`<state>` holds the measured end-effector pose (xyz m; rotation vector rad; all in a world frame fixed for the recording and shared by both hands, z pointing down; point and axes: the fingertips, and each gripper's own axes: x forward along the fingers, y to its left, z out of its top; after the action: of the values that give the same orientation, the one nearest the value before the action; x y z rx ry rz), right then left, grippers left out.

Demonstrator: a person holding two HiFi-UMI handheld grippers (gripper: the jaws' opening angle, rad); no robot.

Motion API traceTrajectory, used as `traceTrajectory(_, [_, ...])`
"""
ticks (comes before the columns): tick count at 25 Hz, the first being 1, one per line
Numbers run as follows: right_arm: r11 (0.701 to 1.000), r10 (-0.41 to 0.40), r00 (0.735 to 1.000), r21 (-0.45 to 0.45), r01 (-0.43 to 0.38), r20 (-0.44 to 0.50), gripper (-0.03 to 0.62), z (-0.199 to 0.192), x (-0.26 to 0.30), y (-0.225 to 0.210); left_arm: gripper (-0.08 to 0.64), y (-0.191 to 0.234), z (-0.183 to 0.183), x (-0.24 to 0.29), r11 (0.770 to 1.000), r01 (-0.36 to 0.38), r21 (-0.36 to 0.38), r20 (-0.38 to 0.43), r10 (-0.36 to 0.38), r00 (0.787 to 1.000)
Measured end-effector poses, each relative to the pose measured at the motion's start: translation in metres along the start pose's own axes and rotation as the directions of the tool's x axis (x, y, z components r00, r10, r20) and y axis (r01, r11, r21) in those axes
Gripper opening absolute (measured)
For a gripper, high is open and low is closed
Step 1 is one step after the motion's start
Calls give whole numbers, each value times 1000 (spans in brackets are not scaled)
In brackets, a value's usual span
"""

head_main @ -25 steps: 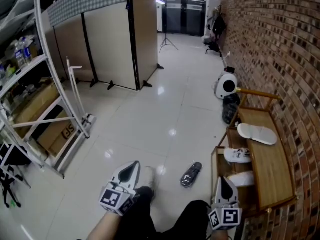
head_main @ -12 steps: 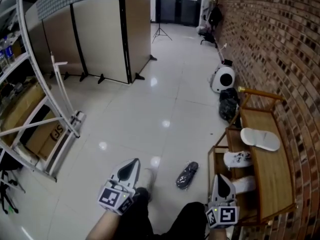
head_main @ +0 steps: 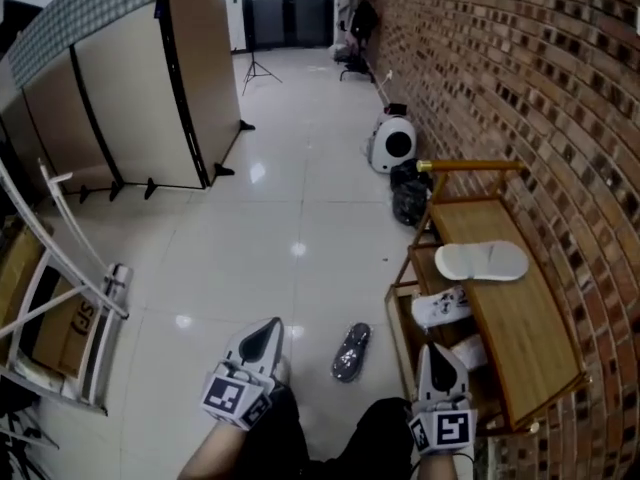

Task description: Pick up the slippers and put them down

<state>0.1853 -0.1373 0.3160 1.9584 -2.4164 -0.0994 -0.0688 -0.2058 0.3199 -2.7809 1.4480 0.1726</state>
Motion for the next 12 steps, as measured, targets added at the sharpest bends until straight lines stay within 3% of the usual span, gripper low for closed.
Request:
traceTrajectory(5, [986,-166,986,18,166,5,8,5,-25,-38,3,-37,7,52,985,170,8,2,-170,985])
traceTrajectory(12, [948,-319,948,2,320,-12,8,4,-66,-65,3,-87,-4,91,940,340,-16,-7,-340,940])
